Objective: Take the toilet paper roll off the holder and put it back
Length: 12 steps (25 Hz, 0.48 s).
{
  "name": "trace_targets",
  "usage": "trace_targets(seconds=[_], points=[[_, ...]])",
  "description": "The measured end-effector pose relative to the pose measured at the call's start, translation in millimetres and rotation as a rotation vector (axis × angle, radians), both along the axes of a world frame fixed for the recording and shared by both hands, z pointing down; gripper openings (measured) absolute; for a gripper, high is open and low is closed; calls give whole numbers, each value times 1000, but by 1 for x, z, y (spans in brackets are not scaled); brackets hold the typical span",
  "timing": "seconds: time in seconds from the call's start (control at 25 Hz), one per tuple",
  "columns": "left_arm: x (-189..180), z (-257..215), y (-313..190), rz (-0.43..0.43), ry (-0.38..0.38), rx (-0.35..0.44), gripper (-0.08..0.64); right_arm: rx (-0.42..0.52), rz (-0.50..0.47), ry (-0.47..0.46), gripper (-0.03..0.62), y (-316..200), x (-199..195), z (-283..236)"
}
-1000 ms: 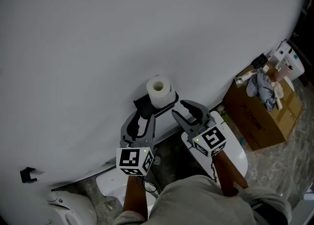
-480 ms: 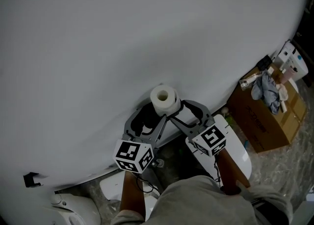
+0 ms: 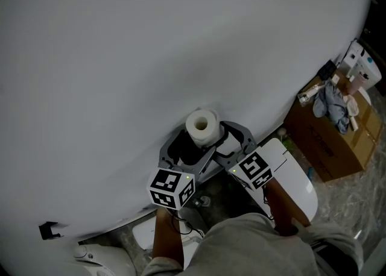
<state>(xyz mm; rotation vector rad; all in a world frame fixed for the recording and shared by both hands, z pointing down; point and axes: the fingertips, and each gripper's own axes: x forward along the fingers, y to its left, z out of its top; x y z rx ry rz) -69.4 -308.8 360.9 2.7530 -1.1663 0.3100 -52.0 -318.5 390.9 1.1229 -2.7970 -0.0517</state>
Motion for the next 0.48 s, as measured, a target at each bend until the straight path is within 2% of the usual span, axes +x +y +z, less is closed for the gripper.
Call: trace_targets(seconds=[0.28,0.48], points=[[4,5,-14,-9,-68,-7,394,-26,16,13,342,-14,-8,2],[6,9,-19,-28,-88,-13,394,-32,5,21,341,-16,-12,5]])
